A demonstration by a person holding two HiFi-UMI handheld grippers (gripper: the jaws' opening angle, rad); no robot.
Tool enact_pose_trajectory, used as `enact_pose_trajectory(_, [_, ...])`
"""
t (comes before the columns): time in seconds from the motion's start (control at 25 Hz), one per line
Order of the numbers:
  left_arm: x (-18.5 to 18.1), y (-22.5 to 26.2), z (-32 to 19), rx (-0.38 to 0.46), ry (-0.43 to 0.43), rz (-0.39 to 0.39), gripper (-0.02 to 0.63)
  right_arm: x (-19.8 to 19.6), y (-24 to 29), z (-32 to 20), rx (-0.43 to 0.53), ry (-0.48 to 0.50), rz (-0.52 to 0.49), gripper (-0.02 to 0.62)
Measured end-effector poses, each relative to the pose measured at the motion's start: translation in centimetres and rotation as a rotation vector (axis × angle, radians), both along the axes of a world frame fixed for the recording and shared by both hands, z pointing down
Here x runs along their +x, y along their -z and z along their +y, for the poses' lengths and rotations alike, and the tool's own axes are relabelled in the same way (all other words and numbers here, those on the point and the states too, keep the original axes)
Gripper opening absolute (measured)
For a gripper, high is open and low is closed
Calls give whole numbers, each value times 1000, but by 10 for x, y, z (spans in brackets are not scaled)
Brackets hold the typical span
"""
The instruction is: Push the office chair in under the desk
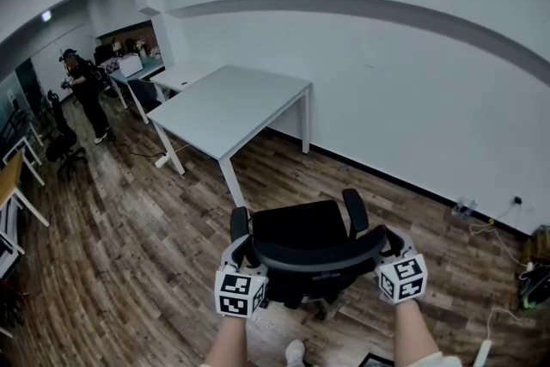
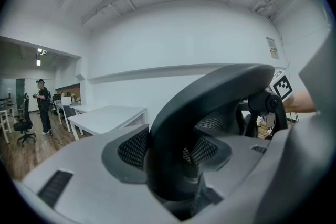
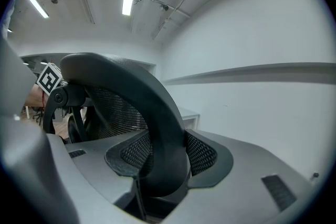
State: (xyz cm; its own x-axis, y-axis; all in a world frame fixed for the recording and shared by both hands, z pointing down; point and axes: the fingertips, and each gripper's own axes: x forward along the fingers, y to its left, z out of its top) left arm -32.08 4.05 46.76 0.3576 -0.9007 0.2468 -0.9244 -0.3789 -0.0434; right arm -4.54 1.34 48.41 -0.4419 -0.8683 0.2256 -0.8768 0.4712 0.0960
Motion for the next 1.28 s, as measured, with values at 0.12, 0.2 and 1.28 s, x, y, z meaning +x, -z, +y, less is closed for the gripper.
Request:
enact_pose_trajectory(0.12, [-1, -1, -15, 6, -7, 3, 221, -2, 2, -17, -3, 13, 9, 225])
enact_pose_trajectory(0.2, [-2, -2, -25, 5, -18, -4, 221, -2, 2, -27, 2, 11, 1, 225])
enact_pose_trajectory(1.28, [39, -3, -140, -13, 16, -3, 220, 37, -4, -152, -5, 62, 9, 225])
